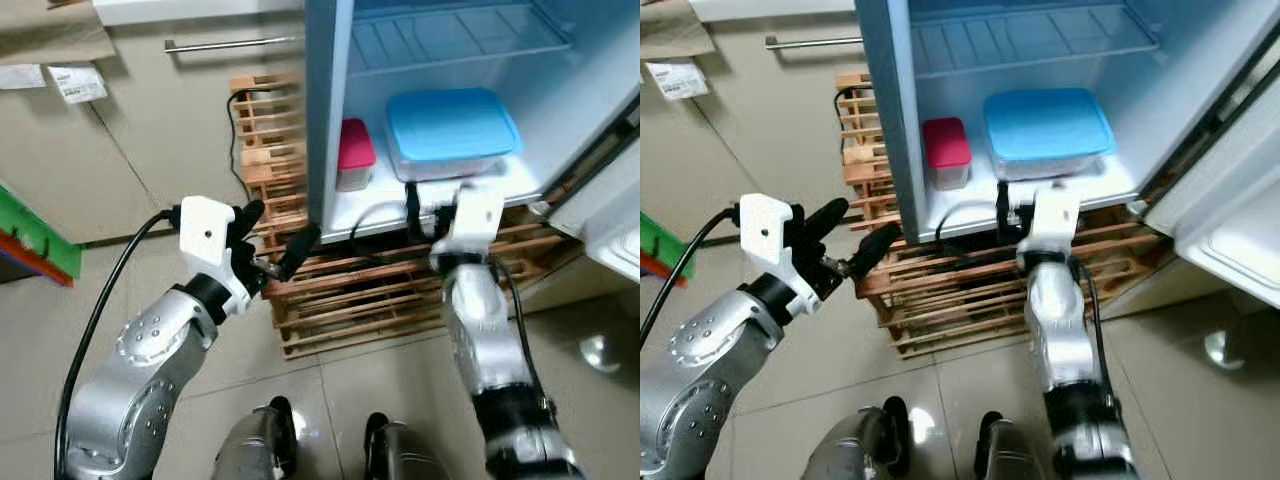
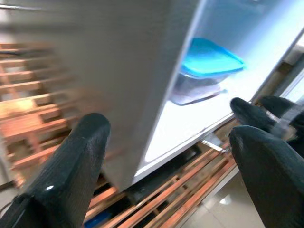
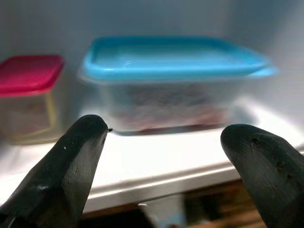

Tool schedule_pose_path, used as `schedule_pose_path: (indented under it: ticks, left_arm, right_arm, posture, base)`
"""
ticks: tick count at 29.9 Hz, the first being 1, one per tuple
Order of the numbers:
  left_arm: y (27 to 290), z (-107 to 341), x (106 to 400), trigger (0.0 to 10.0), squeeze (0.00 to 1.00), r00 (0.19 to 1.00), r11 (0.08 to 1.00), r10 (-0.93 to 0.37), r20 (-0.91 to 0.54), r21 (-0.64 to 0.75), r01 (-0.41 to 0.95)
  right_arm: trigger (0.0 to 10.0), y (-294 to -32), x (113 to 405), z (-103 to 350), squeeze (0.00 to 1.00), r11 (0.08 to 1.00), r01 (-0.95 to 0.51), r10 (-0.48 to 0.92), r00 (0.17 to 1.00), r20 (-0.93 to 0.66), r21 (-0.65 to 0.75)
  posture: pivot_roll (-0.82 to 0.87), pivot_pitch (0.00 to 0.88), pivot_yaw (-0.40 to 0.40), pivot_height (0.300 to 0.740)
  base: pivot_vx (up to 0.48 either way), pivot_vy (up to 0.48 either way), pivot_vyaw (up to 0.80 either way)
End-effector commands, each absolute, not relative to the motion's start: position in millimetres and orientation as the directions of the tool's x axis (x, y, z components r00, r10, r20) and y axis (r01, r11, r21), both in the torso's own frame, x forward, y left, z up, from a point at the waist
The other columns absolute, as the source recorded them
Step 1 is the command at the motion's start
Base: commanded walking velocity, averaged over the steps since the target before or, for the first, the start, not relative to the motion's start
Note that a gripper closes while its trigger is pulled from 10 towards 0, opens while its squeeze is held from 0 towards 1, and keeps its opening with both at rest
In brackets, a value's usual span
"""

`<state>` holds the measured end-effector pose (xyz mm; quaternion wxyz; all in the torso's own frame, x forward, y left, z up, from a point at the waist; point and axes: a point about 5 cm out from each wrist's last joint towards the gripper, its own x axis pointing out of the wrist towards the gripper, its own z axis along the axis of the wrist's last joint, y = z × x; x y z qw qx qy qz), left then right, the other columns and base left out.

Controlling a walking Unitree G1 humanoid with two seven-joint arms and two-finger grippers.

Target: Restocking fridge

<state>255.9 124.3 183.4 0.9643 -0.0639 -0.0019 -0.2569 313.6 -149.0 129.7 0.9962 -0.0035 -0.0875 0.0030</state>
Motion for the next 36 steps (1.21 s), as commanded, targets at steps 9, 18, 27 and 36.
schedule_pose_path:
  ticks: [9,18,27,36]
  left_arm:
    - [133,165,270,10.0,0.00,0.967,0.953,-0.252,0.027,-0.169,0.252]
    - [132,164,287,10.0,0.00,0.984,0.981,-0.169,0.059,-0.091,0.174]
    - [144,154,288,10.0,0.00,0.998,0.998,-0.047,0.039,0.049,0.045]
    - [148,144,278,10.0,0.00,0.999,0.998,-0.033,0.009,0.062,0.032]
  right_arm:
    - [10.0,-179,245,153,0.00,0.996,0.069,-0.051,0.962,0.267,-0.059]
    - [10.0,-185,256,151,0.00,0.997,0.039,-0.024,0.976,0.217,-0.064]
    - [10.0,-182,266,135,0.00,0.998,0.041,-0.033,0.989,0.146,-0.049]
    - [10.0,-197,255,123,0.00,0.995,0.060,-0.052,0.993,0.102,-0.080]
  posture:
    - [-0.10,0.026,-0.001,0.740]
    - [-0.10,0.012,-0.020,0.740]
    - [-0.08,0.024,-0.014,0.740]
    - [-0.09,0.035,-0.010,0.740]
  base:
    - [0.000,0.000,0.00]
    - [0.000,0.000,0.00]
    - [0.000,0.000,0.00]
    - [-0.278,-0.197,0.00]
